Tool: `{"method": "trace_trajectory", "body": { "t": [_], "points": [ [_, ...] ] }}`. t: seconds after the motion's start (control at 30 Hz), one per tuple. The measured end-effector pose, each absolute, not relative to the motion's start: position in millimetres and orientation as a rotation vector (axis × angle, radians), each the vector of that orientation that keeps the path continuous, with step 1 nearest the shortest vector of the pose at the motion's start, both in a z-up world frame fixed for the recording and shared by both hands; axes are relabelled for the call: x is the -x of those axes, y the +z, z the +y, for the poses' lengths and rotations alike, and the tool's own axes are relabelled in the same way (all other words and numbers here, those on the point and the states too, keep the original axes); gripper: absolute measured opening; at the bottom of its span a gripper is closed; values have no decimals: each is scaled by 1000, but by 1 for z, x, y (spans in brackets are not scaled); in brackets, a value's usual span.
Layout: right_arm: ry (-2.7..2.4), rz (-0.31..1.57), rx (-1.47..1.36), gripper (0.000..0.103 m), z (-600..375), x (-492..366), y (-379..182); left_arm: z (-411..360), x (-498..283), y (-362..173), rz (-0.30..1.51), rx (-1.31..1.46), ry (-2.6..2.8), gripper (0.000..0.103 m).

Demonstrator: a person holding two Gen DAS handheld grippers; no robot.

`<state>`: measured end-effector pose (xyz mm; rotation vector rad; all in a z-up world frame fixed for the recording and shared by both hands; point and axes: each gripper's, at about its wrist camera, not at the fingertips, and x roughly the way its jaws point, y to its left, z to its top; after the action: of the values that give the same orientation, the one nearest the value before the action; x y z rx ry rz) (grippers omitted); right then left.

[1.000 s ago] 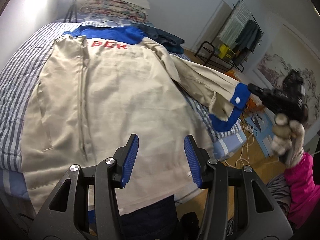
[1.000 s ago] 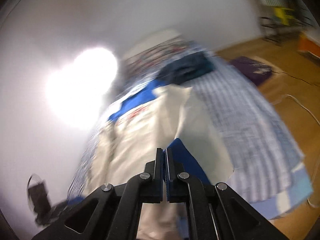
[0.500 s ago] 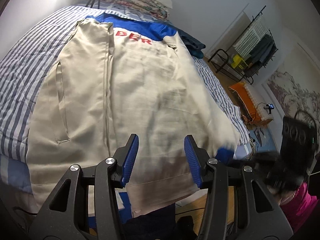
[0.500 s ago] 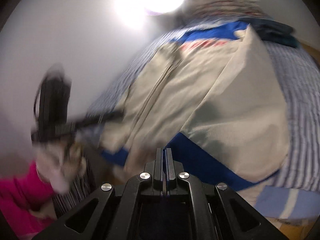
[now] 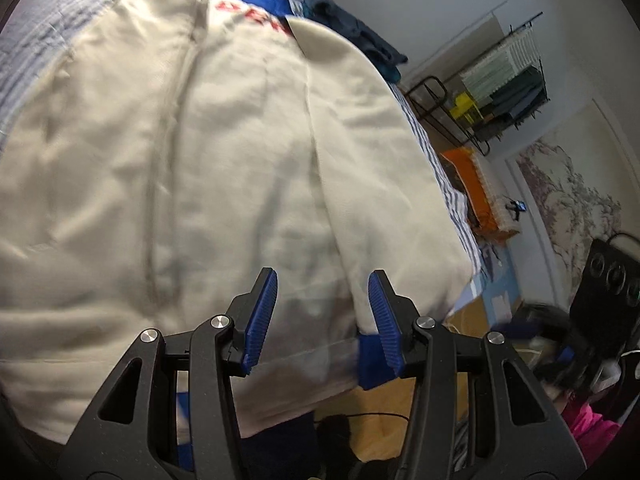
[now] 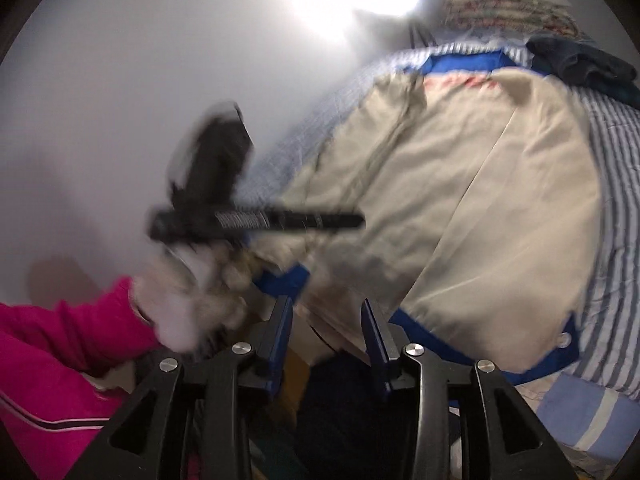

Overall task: Fold large clothes
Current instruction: 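Grasp the jacket hem with the left gripper while the right gripper holds the cuff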

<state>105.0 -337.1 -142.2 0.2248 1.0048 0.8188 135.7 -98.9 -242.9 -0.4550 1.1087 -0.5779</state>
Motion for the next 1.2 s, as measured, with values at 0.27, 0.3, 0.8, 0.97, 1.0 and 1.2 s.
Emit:
{"method": "trace_trajectory", "body": {
  "t": [0.27, 0.3, 0.8, 0.97, 1.0, 1.2],
  "points": [
    [436, 1080, -535, 41, -436, -141, -190, -141, -144, -270, 1196, 491, -631, 49],
    [433, 1090, -568, 41, -442, -144, -197, -145, -146, -272, 1195, 500, -633, 49],
    [676, 1163, -472, 11, -374, -165, -204, -143, -131, -233, 1065, 442, -659, 0],
    [824, 958, -848, 3, -400, -162, -172, -120, -120, -214, 1006, 625, -710, 0],
    [802, 944, -828, 3, -406, -161, -170, -120, -119, -215, 1003, 622, -707, 0],
    [531, 1213, -668, 2, -402, -169, -227, -140, -123, -266, 1165, 491, -621, 0]
  ]
}}
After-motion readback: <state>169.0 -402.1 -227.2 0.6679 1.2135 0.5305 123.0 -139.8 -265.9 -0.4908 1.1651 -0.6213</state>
